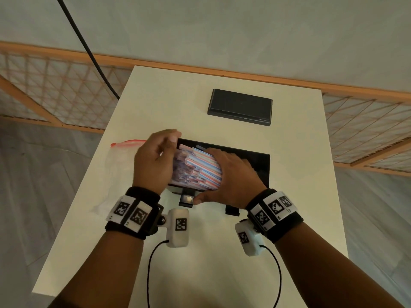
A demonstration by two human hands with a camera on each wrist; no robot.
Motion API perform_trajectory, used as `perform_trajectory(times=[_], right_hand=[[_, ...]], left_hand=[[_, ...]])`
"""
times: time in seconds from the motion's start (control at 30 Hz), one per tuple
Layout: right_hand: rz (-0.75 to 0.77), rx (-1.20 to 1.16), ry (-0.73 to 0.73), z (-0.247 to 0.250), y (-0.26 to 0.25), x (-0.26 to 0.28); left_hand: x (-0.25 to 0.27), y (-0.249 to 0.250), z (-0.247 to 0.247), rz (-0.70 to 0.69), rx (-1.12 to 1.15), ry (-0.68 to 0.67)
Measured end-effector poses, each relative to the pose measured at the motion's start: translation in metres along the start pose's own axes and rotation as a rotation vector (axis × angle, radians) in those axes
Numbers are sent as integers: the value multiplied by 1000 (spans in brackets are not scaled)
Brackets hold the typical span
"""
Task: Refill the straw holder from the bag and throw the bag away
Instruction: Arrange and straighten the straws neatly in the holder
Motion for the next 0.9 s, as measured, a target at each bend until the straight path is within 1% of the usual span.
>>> perform_trajectory(times=[0.07, 0.1, 0.13, 0.17, 0.27, 0.33, 0.37, 0.43, 0.53, 0.67, 0.8, 0.9], right_hand=[[-12, 11, -7, -1, -1, 2], [-16, 12, -8, -2, -2, 3], [-17, 11, -9, -2, -3, 3], [-17, 9, -10, -3, -3, 4], [-26, 4, -18, -4, -3, 3], [-32, 10, -16, -1, -1, 2], [-35, 13, -17, 0, -1, 1], [-34, 11, -15, 2, 0, 0], [-23, 1, -15, 3, -3, 1], [-24, -4, -12, 4, -3, 1], [-24, -18, -12, 3, -3, 0], [-21, -37, 0, 4, -1, -1]], left_hand=[[-11, 9, 12, -24, -80, 13], [-18, 14, 16, -33, -131, 2], [-26, 19, 19, -35, -186, -39], [-34, 23, 18, -30, -241, -116], [-56, 35, 2, -11, -435, -440], [-67, 39, -13, -24, -589, -618], [-72, 41, -20, -36, -662, -686], [-82, 41, -31, -50, -767, -775], [-97, 39, -38, -73, -885, -851], [-100, 38, -49, -195, -1015, -873], [-95, 40, -53, -299, -987, -860], [-93, 42, -46, -314, -931, -813]])
Point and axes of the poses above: each hand's wrist, its own x-axis away from the middle knuckle, its own z-axis out of the back of the hand, y = z × x, the point moved 6 cm from there along -x, towards the middle knuckle, and after that the axes turned 13 degrees about -y, right-handed, at the moved point
